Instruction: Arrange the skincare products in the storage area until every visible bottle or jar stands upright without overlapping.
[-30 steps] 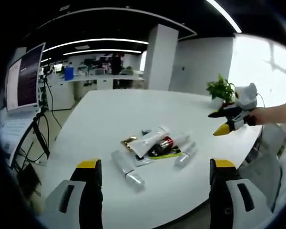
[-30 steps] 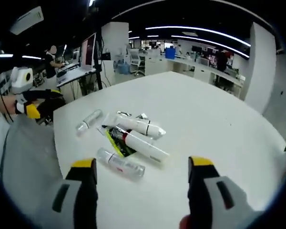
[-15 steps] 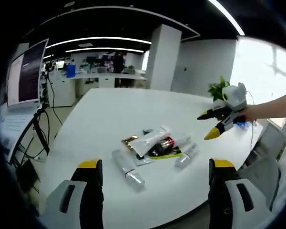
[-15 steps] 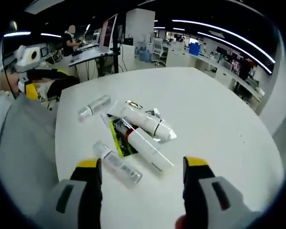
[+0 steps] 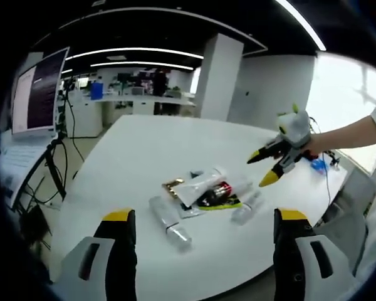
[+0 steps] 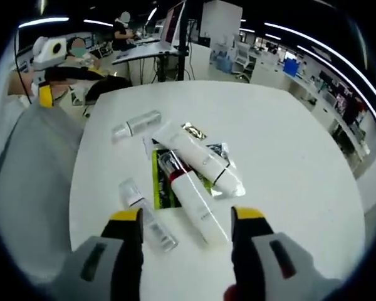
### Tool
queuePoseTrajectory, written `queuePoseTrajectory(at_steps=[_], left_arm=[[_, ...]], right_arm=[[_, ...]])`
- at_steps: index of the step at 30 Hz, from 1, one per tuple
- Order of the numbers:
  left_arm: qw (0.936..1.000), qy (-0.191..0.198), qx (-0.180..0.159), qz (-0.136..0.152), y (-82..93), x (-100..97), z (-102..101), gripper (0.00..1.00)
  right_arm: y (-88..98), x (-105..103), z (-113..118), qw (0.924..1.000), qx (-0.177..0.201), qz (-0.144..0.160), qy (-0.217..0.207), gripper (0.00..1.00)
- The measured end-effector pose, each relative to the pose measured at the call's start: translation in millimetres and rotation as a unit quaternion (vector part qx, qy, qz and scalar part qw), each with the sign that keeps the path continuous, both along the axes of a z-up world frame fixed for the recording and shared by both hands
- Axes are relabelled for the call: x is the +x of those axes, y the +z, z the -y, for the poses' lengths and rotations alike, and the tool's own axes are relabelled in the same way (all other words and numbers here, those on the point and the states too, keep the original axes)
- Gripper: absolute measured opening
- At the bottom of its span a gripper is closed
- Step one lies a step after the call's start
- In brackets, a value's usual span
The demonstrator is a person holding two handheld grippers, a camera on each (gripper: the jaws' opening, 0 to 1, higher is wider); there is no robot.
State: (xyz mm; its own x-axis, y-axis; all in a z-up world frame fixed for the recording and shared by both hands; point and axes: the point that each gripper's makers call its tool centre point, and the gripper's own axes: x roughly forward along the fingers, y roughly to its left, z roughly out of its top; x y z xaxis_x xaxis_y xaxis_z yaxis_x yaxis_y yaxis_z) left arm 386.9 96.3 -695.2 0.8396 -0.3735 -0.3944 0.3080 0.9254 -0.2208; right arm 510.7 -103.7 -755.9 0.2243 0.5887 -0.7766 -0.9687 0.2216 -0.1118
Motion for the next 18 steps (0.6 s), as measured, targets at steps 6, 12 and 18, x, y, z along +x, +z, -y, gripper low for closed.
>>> queuePoseTrajectory(at_steps=[6, 12, 18], left_arm=[[1.0, 0.002, -0.003, -0.003, 0.9, -0.3, 2, 0.89], [1.0, 0.005, -0.005, -0.004, 1.5, -0.1, 2, 0.89], [0.9999, 0.008, -0.007, -0.007, 1.8, 0.0, 2, 0.89]], right_arm=[[-9.2, 7, -13, 0.9992, -0.015, -0.004, 0.036, 0.53], [-21.1, 14, -24, 0.9979, -0.024, -0.011, 0.059, 0.48], [-30.9, 13, -32, 0.9949, -0.04, -0.019, 0.09, 0.47]])
